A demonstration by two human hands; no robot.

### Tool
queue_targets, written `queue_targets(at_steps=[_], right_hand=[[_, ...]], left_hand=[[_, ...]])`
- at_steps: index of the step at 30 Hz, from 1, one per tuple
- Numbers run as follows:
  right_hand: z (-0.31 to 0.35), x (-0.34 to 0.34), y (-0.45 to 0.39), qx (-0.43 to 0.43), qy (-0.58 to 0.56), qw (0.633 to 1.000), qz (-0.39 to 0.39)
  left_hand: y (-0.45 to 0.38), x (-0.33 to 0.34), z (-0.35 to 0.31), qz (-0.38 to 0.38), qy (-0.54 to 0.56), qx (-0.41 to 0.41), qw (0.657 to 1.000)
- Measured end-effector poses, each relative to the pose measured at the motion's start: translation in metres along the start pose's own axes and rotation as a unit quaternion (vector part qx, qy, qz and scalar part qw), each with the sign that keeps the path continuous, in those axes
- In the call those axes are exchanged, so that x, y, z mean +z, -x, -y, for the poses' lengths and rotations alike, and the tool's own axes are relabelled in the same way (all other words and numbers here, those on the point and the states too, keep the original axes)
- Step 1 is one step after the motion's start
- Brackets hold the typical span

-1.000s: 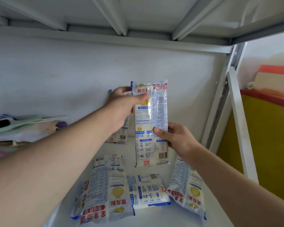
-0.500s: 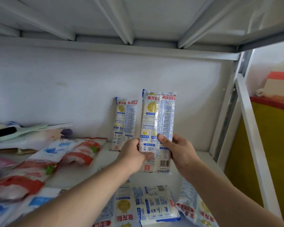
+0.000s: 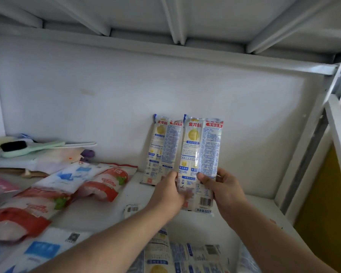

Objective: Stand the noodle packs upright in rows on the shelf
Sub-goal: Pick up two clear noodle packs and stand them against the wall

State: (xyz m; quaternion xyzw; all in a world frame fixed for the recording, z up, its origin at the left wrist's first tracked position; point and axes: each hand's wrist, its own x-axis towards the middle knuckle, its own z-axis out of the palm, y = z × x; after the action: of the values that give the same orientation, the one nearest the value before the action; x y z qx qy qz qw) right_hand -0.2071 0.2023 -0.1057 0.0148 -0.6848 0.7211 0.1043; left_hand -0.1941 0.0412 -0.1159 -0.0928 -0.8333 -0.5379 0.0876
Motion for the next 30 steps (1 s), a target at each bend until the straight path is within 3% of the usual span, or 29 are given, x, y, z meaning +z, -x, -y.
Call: queue_targets(at_steps=[8, 22, 30], right_hand=[[-0.024, 0.009, -0.038, 0.008, -0.006, 1.000, -0.017], [-0.048, 0.014, -0.090, 0.016, -0.028, 0.999, -0.037], [-0.045, 0.010, -0.102, 0.009, 0.064, 0.998, -0.022]], left_hand=[[-0.038, 0.007, 0.020, -0.053, -0.188, 0.040, 0.980], [-0.084, 0.020, 0.038, -0.098, -0.209, 0.084, 0.969], [-0.090, 0.021, 0.044, -0.104, -0.214, 0.046, 0.970]])
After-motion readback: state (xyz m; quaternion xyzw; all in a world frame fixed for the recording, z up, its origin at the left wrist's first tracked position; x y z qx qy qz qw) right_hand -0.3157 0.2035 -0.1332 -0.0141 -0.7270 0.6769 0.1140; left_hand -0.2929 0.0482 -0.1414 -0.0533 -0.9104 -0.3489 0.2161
